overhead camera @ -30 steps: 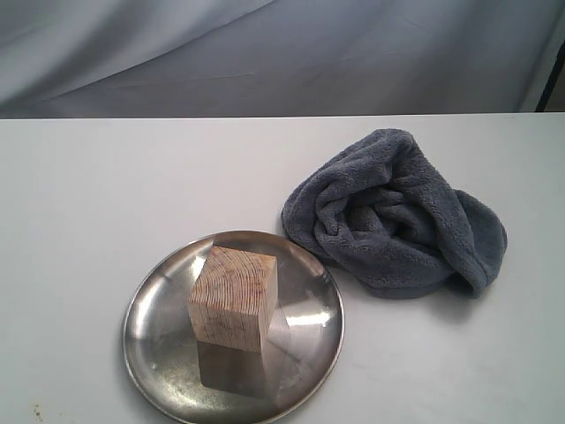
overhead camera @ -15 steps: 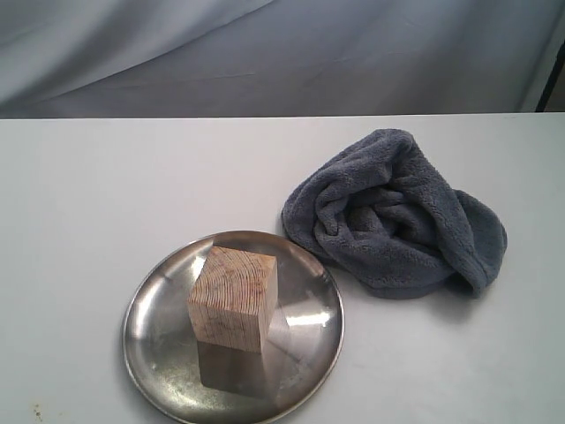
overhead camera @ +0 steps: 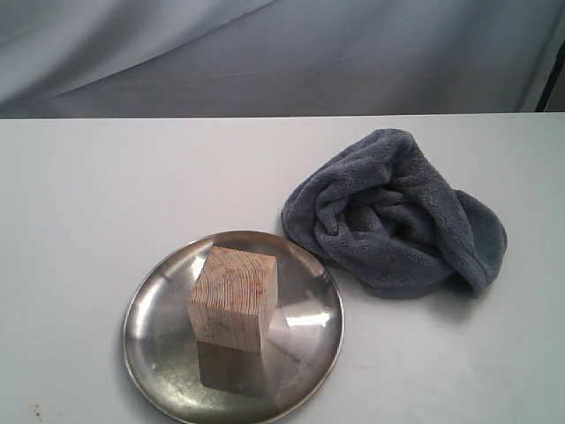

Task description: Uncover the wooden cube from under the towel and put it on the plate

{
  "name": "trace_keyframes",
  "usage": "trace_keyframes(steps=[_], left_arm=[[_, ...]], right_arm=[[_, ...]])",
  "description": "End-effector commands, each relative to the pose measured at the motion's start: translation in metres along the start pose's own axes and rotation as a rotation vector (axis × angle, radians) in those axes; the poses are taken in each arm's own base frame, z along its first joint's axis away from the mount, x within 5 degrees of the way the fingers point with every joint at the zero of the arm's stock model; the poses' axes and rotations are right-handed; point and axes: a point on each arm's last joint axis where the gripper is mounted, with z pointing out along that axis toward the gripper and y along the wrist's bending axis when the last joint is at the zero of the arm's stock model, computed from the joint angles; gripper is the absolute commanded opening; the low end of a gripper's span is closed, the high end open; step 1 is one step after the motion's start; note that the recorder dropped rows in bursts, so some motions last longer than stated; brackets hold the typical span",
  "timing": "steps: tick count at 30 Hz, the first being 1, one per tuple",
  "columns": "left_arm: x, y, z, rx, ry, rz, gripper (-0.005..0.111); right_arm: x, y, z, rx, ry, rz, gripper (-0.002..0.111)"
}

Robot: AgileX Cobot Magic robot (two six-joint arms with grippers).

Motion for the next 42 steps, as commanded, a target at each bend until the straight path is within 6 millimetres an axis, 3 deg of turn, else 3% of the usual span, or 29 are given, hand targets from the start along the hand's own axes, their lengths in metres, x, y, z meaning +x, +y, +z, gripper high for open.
trace_keyframes(steps=[1, 8, 14, 26, 42], left_arm=[[0.000, 0.000, 0.000, 0.004, -0.009, 0.000, 0.001], [0.000, 0.000, 0.000, 0.004, -0.009, 0.000, 0.001], [0.000, 0.000, 0.000, 0.004, -0.009, 0.000, 0.001], [0.000, 0.000, 0.000, 0.004, -0.009, 0.000, 0.001], [0.000, 0.000, 0.000, 0.004, -0.009, 0.000, 0.001]], right_arm=[[0.034, 0.014, 0.023, 0.065, -0.083, -0.044, 0.000], [0.095, 0.024, 0.048, 0.209, 0.023, 0.130, 0.000], [0.121, 0.025, 0.055, 0.306, 0.014, 0.274, 0.000], [0.155, 0.029, 0.061, 0.336, 0.074, 0.286, 0.000], [0.155, 0.029, 0.061, 0.335, 0.056, 0.319, 0.000]])
